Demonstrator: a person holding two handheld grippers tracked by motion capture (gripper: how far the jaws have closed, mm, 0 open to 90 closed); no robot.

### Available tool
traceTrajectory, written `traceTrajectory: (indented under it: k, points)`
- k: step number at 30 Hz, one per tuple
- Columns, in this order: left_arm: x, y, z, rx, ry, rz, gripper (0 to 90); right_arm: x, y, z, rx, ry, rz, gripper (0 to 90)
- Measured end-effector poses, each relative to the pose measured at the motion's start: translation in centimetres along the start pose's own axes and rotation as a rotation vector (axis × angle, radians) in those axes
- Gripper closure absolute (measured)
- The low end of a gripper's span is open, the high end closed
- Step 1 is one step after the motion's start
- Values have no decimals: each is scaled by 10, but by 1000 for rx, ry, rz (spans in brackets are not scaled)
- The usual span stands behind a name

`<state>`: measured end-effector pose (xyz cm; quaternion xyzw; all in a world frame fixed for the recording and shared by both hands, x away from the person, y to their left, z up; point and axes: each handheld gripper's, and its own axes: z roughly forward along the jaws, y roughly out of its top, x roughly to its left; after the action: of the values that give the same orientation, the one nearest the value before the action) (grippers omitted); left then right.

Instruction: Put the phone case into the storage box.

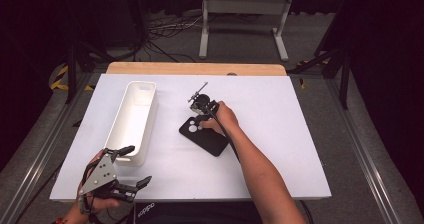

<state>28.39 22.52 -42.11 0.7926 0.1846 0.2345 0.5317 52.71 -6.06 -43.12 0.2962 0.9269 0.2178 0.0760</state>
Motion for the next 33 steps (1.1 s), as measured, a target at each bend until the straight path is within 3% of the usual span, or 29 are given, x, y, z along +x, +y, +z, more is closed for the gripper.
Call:
traceTrajectory:
  k: [5,7,16,26,33]
  points:
    - [-1,1,2,7,-6,4,39,2,-3,-3,-42,-8,2,845]
    - [-1,1,2,4,-5,1,39,4,-4,-9,-83,1,13,873]
    - [-1,2,1,1,-4,0,40,9,-11,-24,-144,-58,-6,877]
    - [-2,4,0,-9,6,-6,42,24,-24,-65,-298,-144,-13,877]
    - [2,9,-1,-52,16,-67,48,31,-43,-94,-450,-222,12,877]
